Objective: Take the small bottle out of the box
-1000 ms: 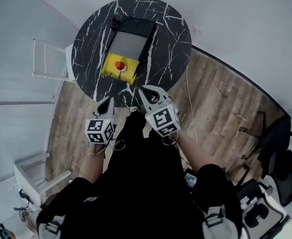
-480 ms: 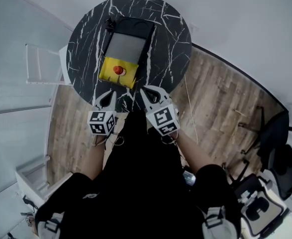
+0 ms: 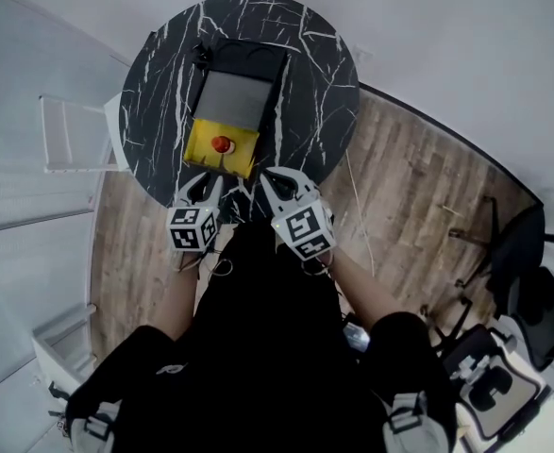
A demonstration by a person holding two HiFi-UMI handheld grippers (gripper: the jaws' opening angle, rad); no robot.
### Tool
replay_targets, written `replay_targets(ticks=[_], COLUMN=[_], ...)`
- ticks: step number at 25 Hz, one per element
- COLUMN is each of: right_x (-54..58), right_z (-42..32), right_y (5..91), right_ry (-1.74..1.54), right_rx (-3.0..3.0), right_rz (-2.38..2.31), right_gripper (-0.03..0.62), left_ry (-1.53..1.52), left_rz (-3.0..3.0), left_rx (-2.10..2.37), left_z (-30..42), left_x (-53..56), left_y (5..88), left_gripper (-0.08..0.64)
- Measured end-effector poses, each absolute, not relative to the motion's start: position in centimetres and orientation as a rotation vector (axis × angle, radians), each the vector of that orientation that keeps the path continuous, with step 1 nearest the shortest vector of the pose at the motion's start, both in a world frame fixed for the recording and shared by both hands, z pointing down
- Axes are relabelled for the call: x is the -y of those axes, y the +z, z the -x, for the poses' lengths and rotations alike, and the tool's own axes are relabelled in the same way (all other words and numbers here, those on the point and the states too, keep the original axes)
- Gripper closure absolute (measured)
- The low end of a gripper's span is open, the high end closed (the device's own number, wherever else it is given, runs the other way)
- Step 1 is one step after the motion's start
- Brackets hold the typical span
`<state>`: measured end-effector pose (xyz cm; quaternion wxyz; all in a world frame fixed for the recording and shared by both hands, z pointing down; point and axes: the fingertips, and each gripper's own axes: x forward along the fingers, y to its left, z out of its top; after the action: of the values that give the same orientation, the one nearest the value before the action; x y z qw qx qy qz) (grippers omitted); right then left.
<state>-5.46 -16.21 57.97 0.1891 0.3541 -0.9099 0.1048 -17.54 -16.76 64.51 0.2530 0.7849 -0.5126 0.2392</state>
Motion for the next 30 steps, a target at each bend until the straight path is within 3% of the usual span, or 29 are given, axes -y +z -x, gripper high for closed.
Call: replay_targets(ticks=[30], right_x=[20.9], right_z=[4.6], right_y=[58.8], right_ry=[0.318], right_rx=[2.469], right_rz=[-1.085], right_gripper=[0.595], left_ry=[0.904], left_rz=[-2.078], left_rx=[1.254], left_z=[17.5], left_x=[23.1], left_y=[70.3], left_gripper=[0.354])
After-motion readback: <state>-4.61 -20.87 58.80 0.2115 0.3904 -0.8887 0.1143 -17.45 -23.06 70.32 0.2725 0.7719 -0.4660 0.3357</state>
